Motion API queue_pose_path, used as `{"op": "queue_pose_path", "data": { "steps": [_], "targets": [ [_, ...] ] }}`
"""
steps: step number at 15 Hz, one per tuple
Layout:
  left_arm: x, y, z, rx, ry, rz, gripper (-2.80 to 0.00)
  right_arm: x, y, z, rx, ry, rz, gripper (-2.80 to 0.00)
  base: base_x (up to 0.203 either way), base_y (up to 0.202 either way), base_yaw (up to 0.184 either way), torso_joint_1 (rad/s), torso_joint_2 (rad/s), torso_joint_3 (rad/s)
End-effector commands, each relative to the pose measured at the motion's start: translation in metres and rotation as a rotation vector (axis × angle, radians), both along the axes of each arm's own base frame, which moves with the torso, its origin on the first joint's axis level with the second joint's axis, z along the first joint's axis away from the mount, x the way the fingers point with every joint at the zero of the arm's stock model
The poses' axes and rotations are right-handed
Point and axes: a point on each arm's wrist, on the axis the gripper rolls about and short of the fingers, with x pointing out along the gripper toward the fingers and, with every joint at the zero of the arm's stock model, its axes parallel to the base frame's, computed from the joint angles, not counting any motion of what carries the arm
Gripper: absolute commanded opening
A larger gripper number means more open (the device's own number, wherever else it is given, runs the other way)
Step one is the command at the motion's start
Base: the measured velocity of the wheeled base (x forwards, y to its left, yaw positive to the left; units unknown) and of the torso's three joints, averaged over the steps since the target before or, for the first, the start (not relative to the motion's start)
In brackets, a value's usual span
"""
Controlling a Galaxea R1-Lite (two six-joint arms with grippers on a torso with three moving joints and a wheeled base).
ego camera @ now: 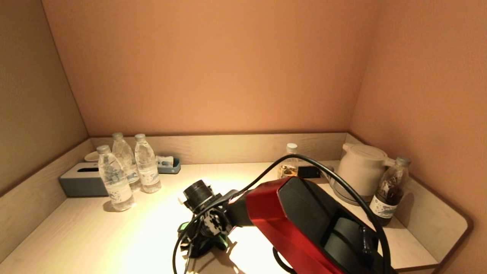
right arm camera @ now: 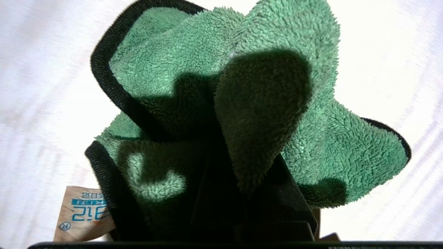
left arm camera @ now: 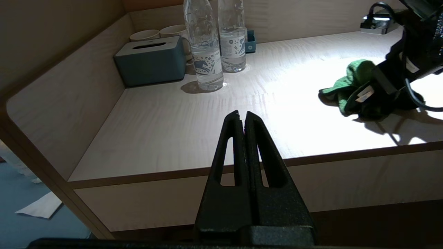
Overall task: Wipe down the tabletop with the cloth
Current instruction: Sweep the stains on the table
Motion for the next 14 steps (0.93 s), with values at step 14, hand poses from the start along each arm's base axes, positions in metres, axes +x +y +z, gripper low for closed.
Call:
{"op": "queue_pose_path", "data": {
  "steps": [14],
  "targets": [
    [0.000, 0.000, 0.000, 0.000, 0.000, 0.000, -2.80, -0.045, -0.143, 0.120, 0.054, -0.079, -0.202, -2.80, 0.000, 0.000, 0.000, 0.000, 0.00, 0.000]
  ]
}}
